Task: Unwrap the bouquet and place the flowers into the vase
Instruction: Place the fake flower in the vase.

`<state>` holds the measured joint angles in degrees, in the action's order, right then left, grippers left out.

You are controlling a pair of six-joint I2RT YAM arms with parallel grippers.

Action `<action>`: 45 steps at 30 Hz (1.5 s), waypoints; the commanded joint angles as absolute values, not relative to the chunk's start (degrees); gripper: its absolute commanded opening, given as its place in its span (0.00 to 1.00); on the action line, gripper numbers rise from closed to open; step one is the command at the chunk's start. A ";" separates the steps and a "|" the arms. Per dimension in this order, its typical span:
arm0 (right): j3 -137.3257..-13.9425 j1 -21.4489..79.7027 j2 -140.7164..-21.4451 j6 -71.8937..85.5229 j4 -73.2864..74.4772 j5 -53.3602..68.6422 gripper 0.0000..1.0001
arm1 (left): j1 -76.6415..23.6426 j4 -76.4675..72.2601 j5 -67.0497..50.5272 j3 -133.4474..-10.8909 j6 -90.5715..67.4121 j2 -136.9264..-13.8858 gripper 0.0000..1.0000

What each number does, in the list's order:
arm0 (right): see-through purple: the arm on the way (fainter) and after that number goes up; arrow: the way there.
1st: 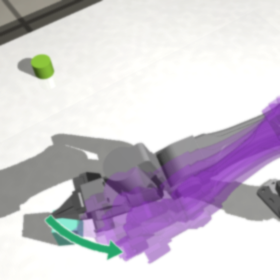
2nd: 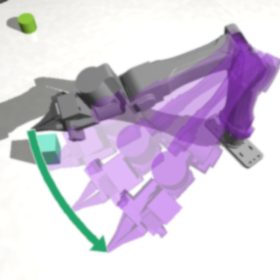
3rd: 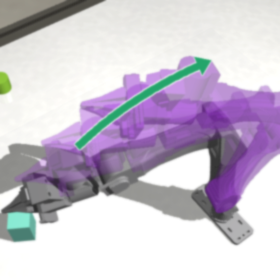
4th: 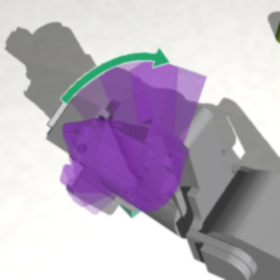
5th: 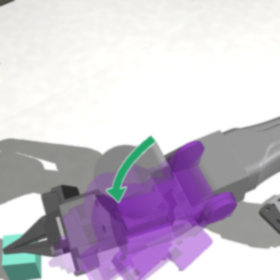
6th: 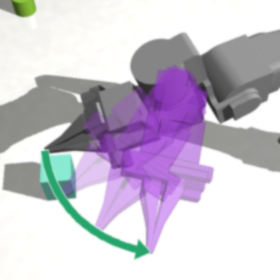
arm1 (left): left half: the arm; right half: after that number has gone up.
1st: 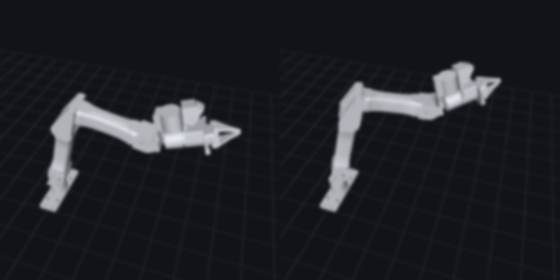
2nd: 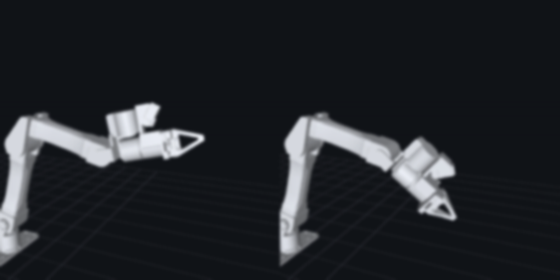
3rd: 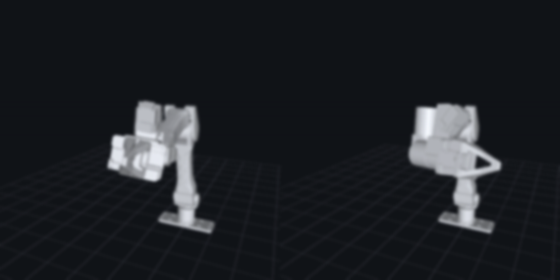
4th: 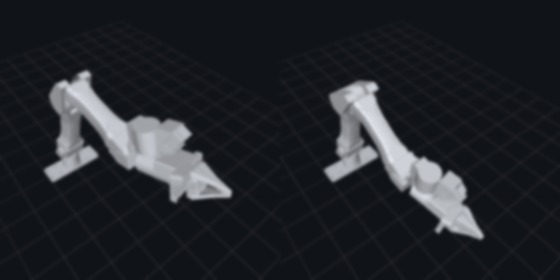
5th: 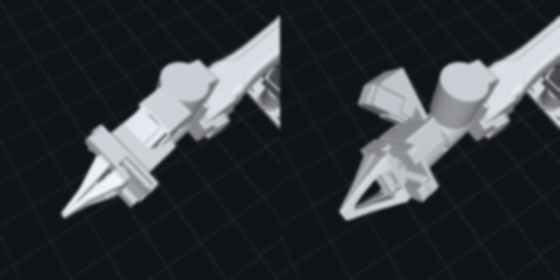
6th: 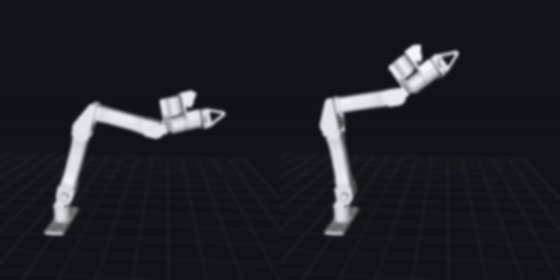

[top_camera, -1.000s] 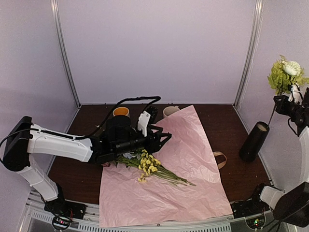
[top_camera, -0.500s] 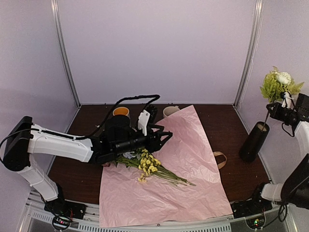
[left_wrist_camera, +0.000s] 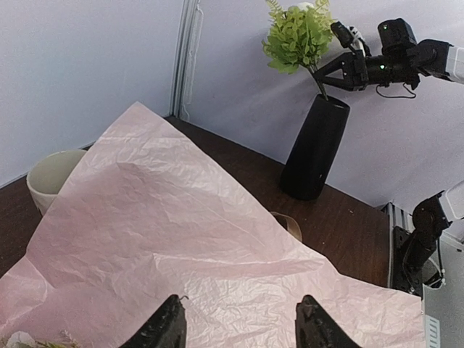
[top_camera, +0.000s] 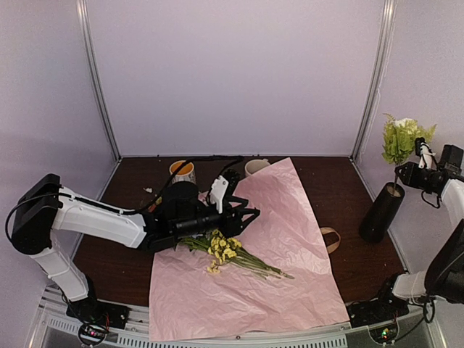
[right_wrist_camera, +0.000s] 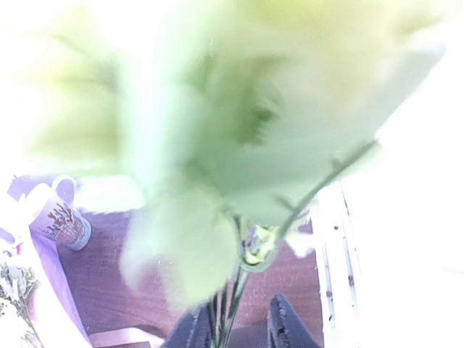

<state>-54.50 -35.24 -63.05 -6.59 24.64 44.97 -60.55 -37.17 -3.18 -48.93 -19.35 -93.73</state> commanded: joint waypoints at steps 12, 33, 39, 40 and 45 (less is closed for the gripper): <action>-53.00 -35.63 -57.17 -11.12 30.44 41.20 0.20 | -59.41 -44.68 -5.85 -45.11 -19.31 -93.63 0.54; -56.32 -34.39 -41.22 -8.91 41.44 49.78 0.33 | -59.41 -41.35 -1.72 -39.92 -20.60 -86.06 0.54; -55.39 -22.46 -40.96 -10.70 38.65 50.45 0.37 | -59.41 -31.56 1.53 -39.86 -20.81 -79.56 0.54; -55.07 -20.73 -41.48 -11.86 38.79 51.09 0.38 | -59.41 -29.63 2.48 -39.90 -20.94 -78.48 0.54; -55.04 -7.66 -45.92 -22.20 43.82 49.51 0.39 | -59.42 -19.09 8.08 -39.74 -22.90 -73.61 0.53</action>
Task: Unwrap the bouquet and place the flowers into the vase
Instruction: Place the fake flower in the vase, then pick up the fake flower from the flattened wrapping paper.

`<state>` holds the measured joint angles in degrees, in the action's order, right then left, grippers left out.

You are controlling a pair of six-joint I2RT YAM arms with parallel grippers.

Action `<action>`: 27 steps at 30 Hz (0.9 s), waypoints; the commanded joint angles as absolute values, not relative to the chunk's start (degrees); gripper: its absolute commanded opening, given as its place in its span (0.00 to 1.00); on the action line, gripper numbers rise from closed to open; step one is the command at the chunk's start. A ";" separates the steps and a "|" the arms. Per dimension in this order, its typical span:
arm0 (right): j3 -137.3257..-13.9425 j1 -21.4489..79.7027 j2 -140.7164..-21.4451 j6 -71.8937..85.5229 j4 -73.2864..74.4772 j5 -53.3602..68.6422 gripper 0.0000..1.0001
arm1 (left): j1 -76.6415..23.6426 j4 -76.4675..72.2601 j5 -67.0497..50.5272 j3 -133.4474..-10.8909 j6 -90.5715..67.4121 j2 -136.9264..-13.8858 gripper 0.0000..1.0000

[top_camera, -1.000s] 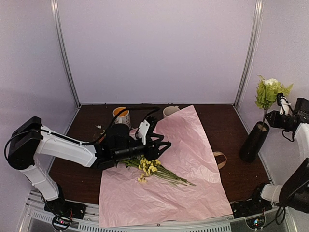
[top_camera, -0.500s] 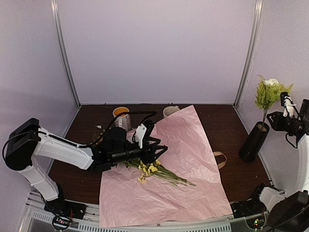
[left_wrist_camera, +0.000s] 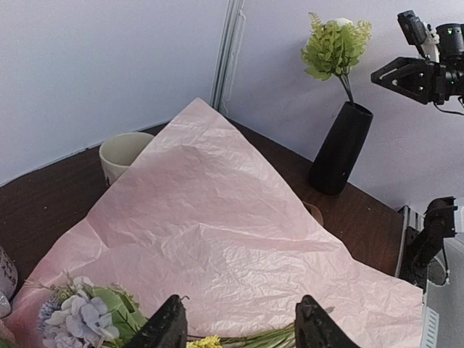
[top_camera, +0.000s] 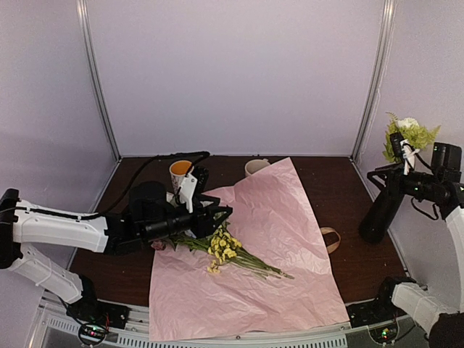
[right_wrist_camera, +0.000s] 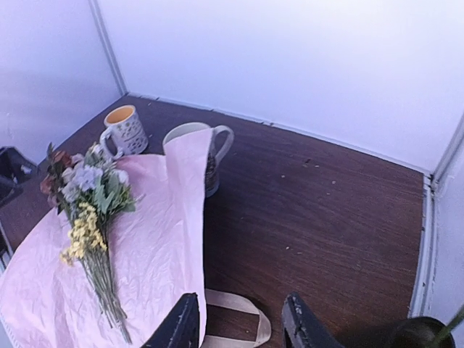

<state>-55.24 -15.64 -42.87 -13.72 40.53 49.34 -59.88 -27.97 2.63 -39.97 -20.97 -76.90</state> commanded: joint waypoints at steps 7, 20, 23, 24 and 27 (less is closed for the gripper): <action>-54.34 14.47 -53.50 -29.26 43.03 43.45 0.36 | -59.41 -3.26 15.20 -39.95 -27.95 -68.59 0.51; -55.36 53.93 -78.02 -28.73 31.11 26.40 0.26 | -59.41 11.09 24.66 -35.17 -42.96 -61.00 0.50; -57.56 58.30 -84.58 -27.69 29.99 24.38 0.21 | -59.41 11.62 26.70 -33.98 -44.30 -58.58 0.50; -58.34 58.88 -86.48 -26.82 29.52 24.26 0.20 | -59.41 11.94 27.36 -33.82 -44.56 -57.89 0.51; -60.74 59.86 -91.06 -24.86 28.81 23.26 0.17 | -59.41 12.98 29.05 -33.45 -45.14 -56.21 0.51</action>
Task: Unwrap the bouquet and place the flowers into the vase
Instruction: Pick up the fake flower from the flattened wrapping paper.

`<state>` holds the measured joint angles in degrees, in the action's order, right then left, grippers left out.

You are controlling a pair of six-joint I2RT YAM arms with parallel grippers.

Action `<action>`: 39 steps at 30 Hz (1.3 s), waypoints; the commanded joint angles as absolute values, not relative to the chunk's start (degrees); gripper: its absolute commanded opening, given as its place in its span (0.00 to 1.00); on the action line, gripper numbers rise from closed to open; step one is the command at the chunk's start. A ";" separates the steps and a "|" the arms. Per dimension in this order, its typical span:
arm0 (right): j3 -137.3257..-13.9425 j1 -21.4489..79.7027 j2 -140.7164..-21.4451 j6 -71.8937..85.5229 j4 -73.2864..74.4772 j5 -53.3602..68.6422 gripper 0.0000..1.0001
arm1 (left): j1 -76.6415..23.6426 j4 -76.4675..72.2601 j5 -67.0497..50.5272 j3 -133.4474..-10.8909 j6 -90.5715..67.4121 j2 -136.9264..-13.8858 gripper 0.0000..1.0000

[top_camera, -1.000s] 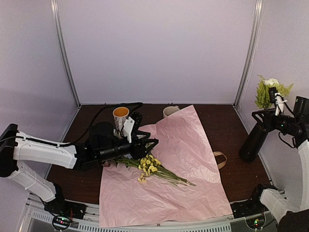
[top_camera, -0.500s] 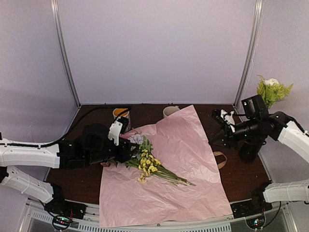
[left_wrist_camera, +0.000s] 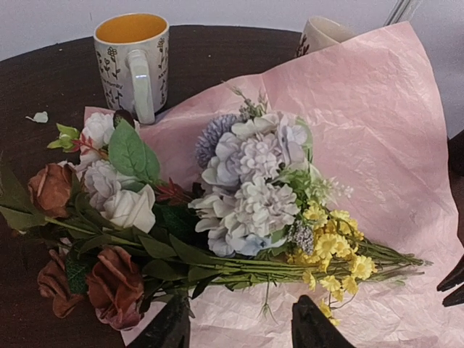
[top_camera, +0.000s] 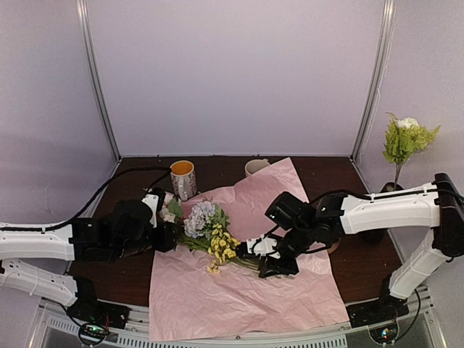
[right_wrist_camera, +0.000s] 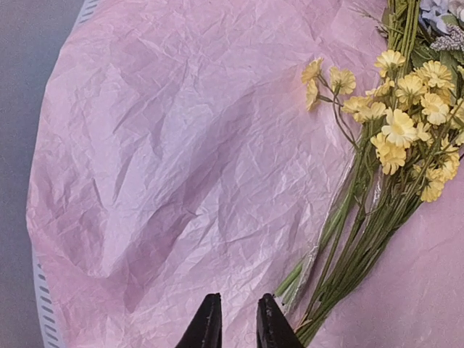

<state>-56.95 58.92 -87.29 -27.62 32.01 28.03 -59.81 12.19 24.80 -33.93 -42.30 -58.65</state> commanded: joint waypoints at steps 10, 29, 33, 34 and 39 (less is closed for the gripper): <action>-65.40 61.04 -98.95 -22.24 28.52 18.73 0.16 | -59.46 12.09 31.15 -29.08 -58.71 -57.39 0.51; -68.63 49.60 -100.86 -19.09 26.78 14.10 0.11 | -59.33 10.50 27.80 -35.91 -61.25 -69.85 0.50; -67.16 54.89 -98.57 -24.32 28.06 16.83 0.20 | -59.33 10.77 28.54 -34.95 -61.55 -68.51 0.50; -67.56 55.95 -98.87 -25.13 28.61 18.37 0.21 | -59.33 10.87 28.68 -34.84 -61.56 -68.41 0.49; -72.48 58.93 -104.95 -25.06 32.35 22.89 0.13 | -59.33 11.19 28.79 -35.30 -60.87 -68.17 0.47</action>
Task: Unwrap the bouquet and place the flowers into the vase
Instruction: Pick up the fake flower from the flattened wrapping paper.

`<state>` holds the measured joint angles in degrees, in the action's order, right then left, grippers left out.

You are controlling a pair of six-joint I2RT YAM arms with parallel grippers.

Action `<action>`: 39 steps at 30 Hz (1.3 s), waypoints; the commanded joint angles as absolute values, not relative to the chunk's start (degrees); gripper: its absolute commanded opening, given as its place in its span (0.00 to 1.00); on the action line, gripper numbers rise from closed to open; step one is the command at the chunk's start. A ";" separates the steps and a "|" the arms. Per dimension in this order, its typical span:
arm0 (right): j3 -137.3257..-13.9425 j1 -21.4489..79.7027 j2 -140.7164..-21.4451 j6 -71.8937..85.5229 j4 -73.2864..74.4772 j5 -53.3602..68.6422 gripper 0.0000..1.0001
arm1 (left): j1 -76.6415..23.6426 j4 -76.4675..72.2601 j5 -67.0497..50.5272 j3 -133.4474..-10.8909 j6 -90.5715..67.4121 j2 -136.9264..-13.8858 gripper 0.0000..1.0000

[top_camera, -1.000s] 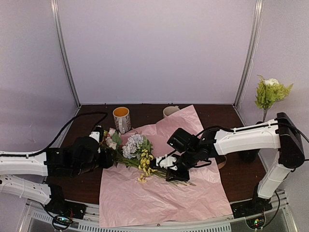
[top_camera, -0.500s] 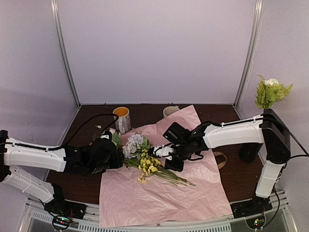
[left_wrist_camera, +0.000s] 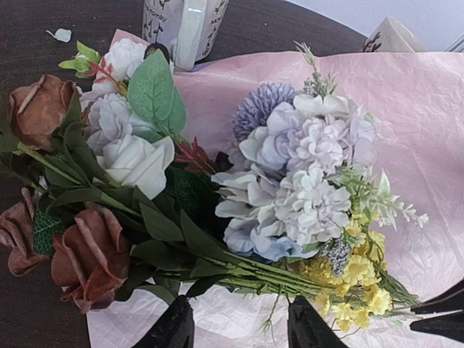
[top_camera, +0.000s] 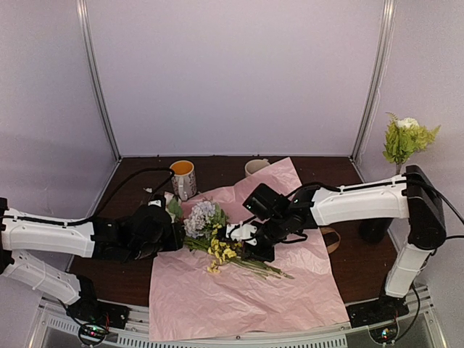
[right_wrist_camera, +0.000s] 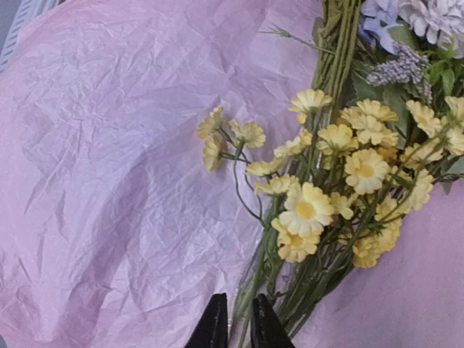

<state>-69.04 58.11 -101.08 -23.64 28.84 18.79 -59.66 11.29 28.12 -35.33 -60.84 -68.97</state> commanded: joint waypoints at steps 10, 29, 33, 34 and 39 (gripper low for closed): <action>-80.81 54.93 -113.84 -20.02 32.27 18.47 0.08 | -59.33 12.11 29.91 -33.61 -61.65 -65.79 0.46; -79.29 46.81 -109.99 -18.72 33.38 22.36 0.13 | -59.33 9.23 27.23 -37.54 -60.04 -72.66 0.46; -75.39 46.91 -105.59 -20.39 32.91 22.71 0.18 | -59.33 9.49 27.84 -37.74 -59.88 -72.39 0.47; -75.04 46.93 -105.62 -20.69 33.38 23.12 0.18 | -59.33 9.26 28.00 -37.43 -59.90 -72.34 0.47; -76.13 47.33 -109.15 -22.07 35.89 24.69 0.16 | -59.33 9.19 28.05 -37.28 -59.96 -72.51 0.47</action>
<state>-76.14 46.72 -106.94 -20.40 33.47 23.00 -59.66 10.79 27.68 -36.38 -60.55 -72.64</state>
